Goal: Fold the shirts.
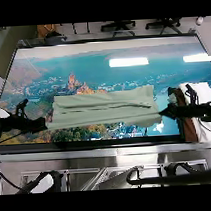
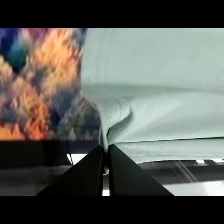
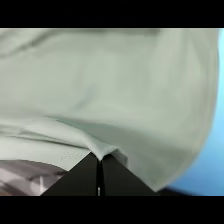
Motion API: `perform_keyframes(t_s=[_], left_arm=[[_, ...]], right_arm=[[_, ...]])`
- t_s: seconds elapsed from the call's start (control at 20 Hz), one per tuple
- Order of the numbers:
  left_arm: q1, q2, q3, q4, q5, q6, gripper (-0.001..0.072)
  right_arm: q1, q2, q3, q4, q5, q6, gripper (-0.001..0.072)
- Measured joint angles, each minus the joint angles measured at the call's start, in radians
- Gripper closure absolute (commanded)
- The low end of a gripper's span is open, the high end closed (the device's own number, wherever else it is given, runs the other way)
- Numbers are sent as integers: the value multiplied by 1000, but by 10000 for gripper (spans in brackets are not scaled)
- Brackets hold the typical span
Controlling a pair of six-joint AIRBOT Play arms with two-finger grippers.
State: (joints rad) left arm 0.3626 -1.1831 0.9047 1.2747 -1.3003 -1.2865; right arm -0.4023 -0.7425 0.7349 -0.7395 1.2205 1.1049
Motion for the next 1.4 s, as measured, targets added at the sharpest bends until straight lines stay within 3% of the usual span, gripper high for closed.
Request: perform_keyframes(t_s=[0.25, 0.55, 0.75, 0.8, 0.85, 0.9, 1.05, 1.15, 1.25, 1.4], left_arm=[[-102, -165, 281, 12, 10, -5, 694], [-191, -509, 566, 12, 59, -15, 693], [-215, -673, 718, 11, 13, -16, 687], [-219, -698, 751, 7, -10, -20, 622], [-223, -717, 785, -2, -42, -20, 205], [-226, -729, 818, -12, -66, -20, 5], [-231, -751, 911, -30, -142, -35, 262], [-228, -758, 958, -19, -175, -55, 260], [-215, -760, 988, 30, -212, -94, 260], [-187, -763, 1009, 79, -270, -146, 260]], right_arm=[[100, -248, 210, 114, -130, -126, 690], [201, -614, 478, 147, -288, -227, 683], [211, -726, 588, 147, -316, -254, 425], [209, -733, 608, 147, -311, -258, 284], [204, -731, 624, 147, -298, -261, 171], [193, -724, 636, 143, -280, -261, 169], [139, -704, 656, 76, -237, -210, 164], [101, -707, 661, 36, -180, -172, 163], [77, -721, 663, 13, -125, -148, 66], [68, -750, 665, 0, -74, -129, 66]])
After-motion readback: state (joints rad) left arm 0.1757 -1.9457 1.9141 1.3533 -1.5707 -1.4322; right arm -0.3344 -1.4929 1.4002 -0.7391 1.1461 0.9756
